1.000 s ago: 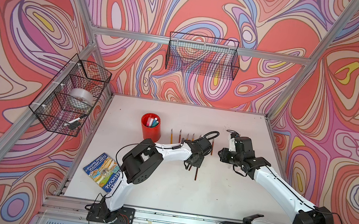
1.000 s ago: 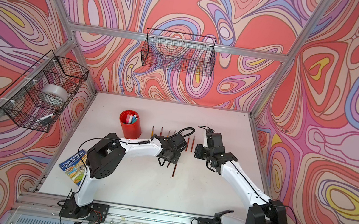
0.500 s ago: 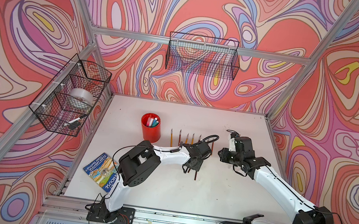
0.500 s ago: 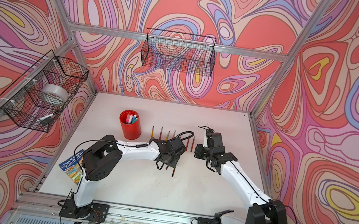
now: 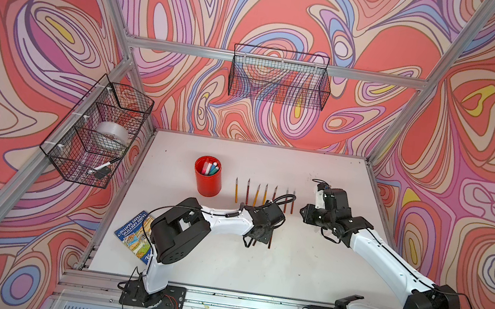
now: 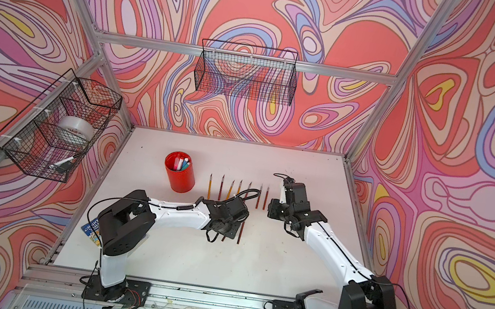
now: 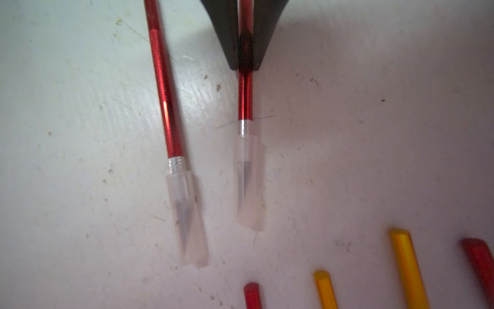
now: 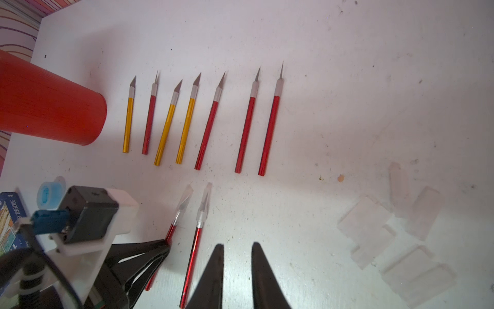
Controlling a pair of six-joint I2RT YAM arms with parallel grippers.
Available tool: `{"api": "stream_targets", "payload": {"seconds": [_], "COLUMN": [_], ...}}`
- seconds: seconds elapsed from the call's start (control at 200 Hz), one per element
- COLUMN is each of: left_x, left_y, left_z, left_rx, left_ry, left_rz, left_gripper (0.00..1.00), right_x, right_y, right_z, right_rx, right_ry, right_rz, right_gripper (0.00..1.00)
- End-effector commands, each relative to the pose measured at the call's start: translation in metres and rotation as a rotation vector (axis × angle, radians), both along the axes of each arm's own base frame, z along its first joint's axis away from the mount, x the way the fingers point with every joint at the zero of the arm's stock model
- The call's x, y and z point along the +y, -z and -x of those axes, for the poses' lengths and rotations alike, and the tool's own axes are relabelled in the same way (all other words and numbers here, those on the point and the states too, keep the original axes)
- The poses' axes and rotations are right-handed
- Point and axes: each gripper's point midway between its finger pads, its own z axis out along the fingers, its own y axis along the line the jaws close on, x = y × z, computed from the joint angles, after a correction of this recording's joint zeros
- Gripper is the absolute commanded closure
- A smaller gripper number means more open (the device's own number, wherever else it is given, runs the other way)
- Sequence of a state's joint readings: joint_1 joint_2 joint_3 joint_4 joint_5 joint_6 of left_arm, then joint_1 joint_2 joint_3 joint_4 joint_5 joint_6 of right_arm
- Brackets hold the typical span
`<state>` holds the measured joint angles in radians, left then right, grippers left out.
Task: Remove protective caps from carving knives
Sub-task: Pick up the carving knife from the center of the board.
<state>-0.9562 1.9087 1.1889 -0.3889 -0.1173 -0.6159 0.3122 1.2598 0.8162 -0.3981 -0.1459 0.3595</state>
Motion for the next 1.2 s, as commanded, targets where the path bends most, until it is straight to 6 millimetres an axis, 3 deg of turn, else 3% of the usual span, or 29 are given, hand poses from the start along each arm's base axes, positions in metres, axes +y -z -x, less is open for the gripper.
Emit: {"api": "stream_targets", "payload": {"seconds": [0.0, 0.356, 0.821, 0.972, 1.197], "left_x": [0.023, 0.046, 0.03, 0.027, 0.014], "left_y": [0.016, 0.015, 0.011, 0.001, -0.034], "left_z": [0.018, 0.031, 0.035, 0.034, 0.027], "left_rx": [0.056, 0.055, 0.071, 0.062, 0.004], "left_ry": [-0.037, -0.077, -0.047, -0.043, -0.024], "left_rz": [-0.059, -0.06, 0.026, 0.055, 0.153], "left_gripper": [0.87, 0.83, 0.97, 1.0, 1.0], "right_x": [-0.001, 0.004, 0.01, 0.02, 0.045], "right_y": [0.004, 0.006, 0.011, 0.006, -0.01], "right_z": [0.004, 0.002, 0.0, 0.002, 0.004], "right_rx": [0.017, 0.026, 0.05, 0.048, 0.04], "right_ry": [0.0, -0.013, -0.024, -0.05, -0.151], "right_rz": [-0.003, -0.027, -0.049, -0.104, -0.235], "right_gripper": [0.79, 0.78, 0.78, 0.78, 0.76]}}
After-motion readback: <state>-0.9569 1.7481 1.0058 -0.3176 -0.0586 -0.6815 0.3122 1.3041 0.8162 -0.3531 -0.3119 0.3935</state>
